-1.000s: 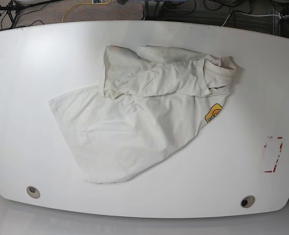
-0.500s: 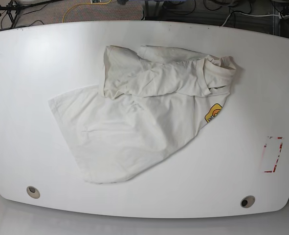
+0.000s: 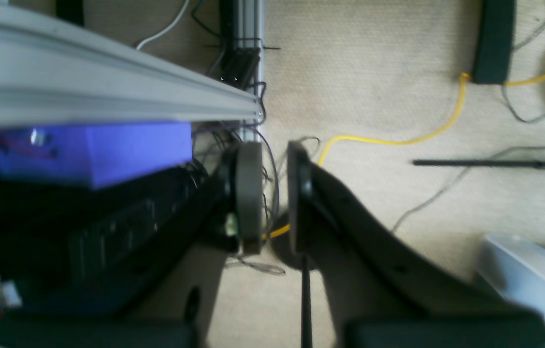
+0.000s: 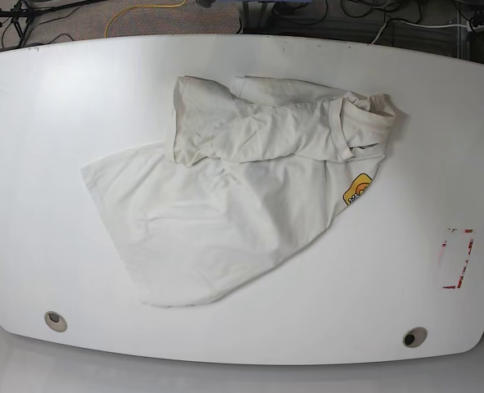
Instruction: Fold the T-shirt properly
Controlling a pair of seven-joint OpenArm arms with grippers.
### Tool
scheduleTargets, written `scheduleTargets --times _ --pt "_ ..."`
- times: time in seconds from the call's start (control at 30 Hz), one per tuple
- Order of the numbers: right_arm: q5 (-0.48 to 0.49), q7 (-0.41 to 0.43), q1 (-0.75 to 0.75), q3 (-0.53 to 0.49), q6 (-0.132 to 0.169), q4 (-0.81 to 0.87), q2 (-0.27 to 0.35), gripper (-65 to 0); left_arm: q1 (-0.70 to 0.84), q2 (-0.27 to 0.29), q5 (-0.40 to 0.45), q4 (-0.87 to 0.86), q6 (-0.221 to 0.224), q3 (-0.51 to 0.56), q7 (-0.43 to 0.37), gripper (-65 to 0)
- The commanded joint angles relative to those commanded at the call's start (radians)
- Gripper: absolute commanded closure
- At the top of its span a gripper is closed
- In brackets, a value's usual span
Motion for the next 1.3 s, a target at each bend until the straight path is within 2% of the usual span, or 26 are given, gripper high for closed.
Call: scheduleTargets --times 0.27,0.53,0.6,0.83,0.97,1.1,1.3 --pt "0.0 0.0 -0.133 0.0 0.006 0.192 -0.002 -8.6 0.141 0.0 -0.003 0.206 0.0 -0.044 0.0 -41.0" --pt "0.0 -0.005 -0.215 0.002 0.006 0.379 -0.002 -9.0 0.249 0.002 -0.003 0.413 0.0 -0.063 0.0 -56.8" --pt "0.0 -0.017 -0.224 0.002 0.006 0.419 -0.002 -9.2 0.267 0.002 -0.003 0.459 0.0 -0.063 0.0 -58.7" --pt "0.0 -0.052 -0.215 0.003 0.0 0.493 -0.002 -9.7 0.287 0.002 -0.003 0.566 0.0 -0.055 0.0 -59.6" --pt "0.0 -0.052 -0.169 0.008 -0.002 0.496 -0.003 -17.8 0.285 -0.002 -0.003 0.598 0.0 -0.043 0.0 -59.6" --pt "0.0 -0.052 -0.118 0.006 -0.003 0.496 -0.003 -31.5 0.256 -0.002 -0.002 0.612 0.0 -0.041 0.0 -59.6" --pt "0.0 -0.052 -0.051 0.006 -0.003 0.496 -0.003 -43.0 0.207 -0.002 -0.002 0.618 0.0 -0.041 0.0 -59.6"
